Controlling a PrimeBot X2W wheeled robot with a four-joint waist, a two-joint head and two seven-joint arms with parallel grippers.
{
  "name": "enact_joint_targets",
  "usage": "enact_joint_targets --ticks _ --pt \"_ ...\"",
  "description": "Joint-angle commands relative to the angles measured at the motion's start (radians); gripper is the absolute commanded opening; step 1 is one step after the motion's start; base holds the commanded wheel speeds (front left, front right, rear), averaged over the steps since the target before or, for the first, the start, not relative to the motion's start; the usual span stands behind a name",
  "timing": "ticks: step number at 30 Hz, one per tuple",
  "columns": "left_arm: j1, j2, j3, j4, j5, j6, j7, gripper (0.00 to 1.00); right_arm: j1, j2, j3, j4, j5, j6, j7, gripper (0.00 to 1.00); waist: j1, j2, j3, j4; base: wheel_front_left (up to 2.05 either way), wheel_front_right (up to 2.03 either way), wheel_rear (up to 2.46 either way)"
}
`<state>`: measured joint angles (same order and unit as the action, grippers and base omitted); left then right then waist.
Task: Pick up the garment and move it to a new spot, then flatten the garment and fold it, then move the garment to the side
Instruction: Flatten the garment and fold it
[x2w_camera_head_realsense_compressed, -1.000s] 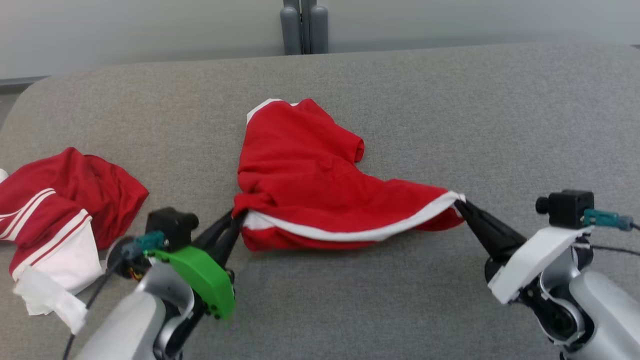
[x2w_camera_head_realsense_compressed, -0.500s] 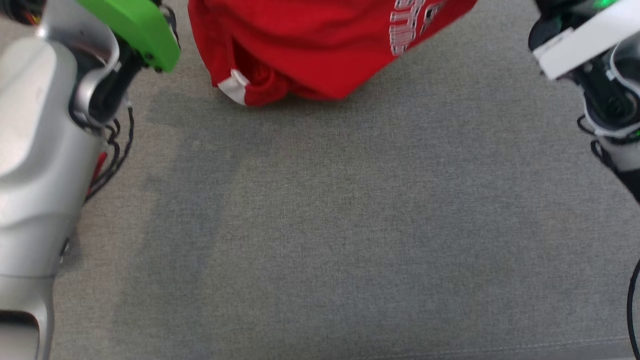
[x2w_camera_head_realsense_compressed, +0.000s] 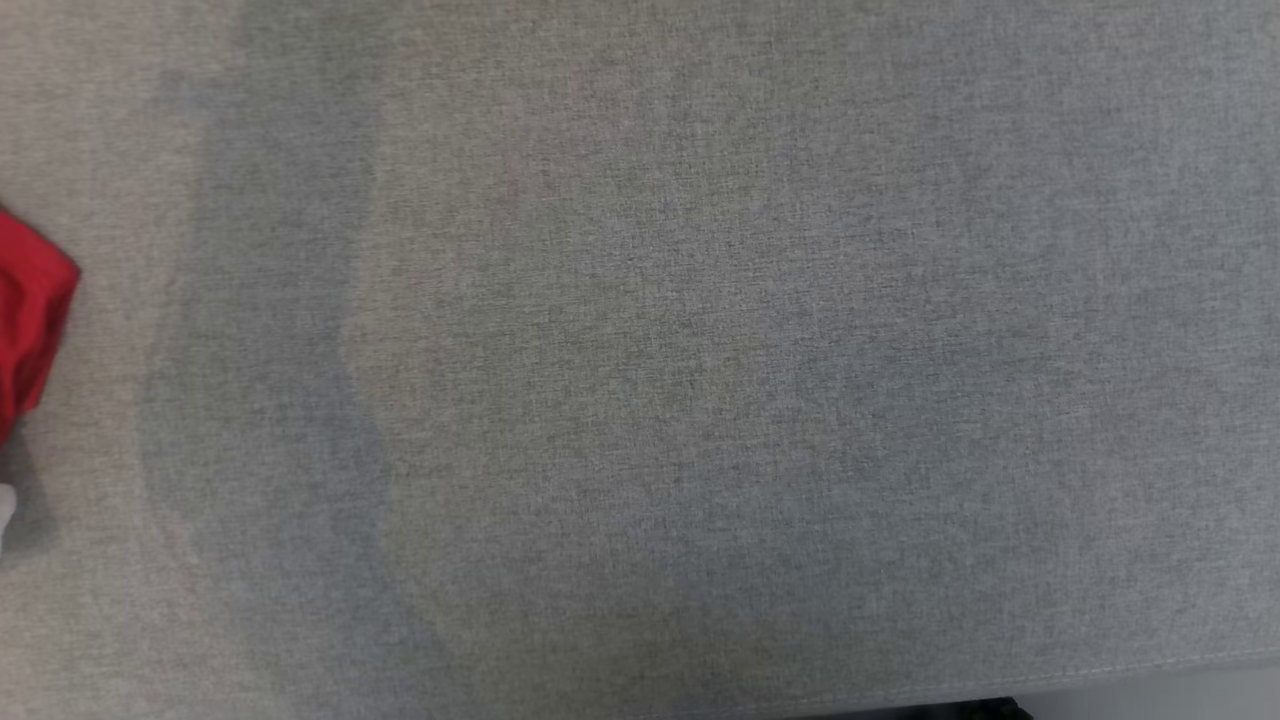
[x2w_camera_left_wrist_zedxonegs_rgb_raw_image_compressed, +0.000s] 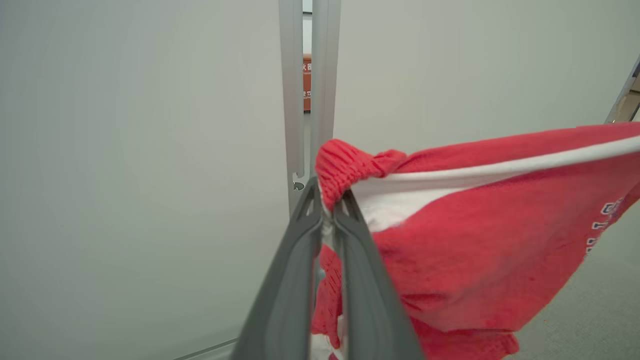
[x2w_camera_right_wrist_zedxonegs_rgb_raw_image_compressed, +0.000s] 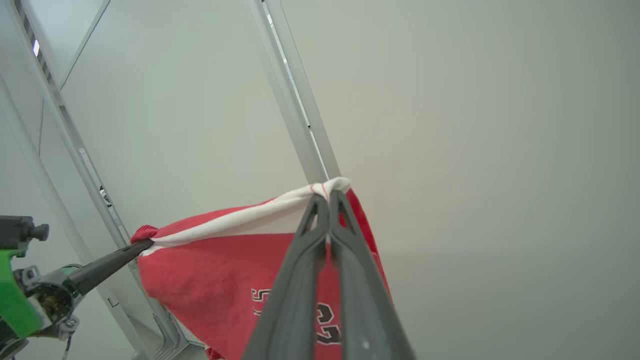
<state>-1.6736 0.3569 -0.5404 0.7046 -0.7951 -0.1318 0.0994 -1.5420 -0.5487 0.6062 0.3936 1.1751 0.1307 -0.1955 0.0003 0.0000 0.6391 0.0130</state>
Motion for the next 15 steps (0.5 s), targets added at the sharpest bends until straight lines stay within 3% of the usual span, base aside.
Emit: enact_joint_targets --ticks 1,7,15 --pt "-0.036 0.008 -0.008 0.021 -0.007 0.003 -0.007 0.00 -0.035 -0.015 0.006 0.016 0.000 0.000 -0.018 0.00 -0.0003 0.0000 0.022 -0.018 0.00 0.00 0.00" --pt "-0.076 0.016 -0.070 0.069 -0.068 0.003 -0.044 0.00 -0.092 -0.044 0.039 0.038 0.005 -0.001 -0.065 0.00 -0.0003 0.0000 0.008 -0.024 0.00 0.00 0.00" --pt "0.126 0.039 -0.188 0.048 -0.248 0.003 -0.026 0.00 0.066 -0.095 0.238 0.006 0.080 0.000 -0.028 0.00 -0.0003 0.0000 -0.123 -0.029 0.00 0.00 0.00"
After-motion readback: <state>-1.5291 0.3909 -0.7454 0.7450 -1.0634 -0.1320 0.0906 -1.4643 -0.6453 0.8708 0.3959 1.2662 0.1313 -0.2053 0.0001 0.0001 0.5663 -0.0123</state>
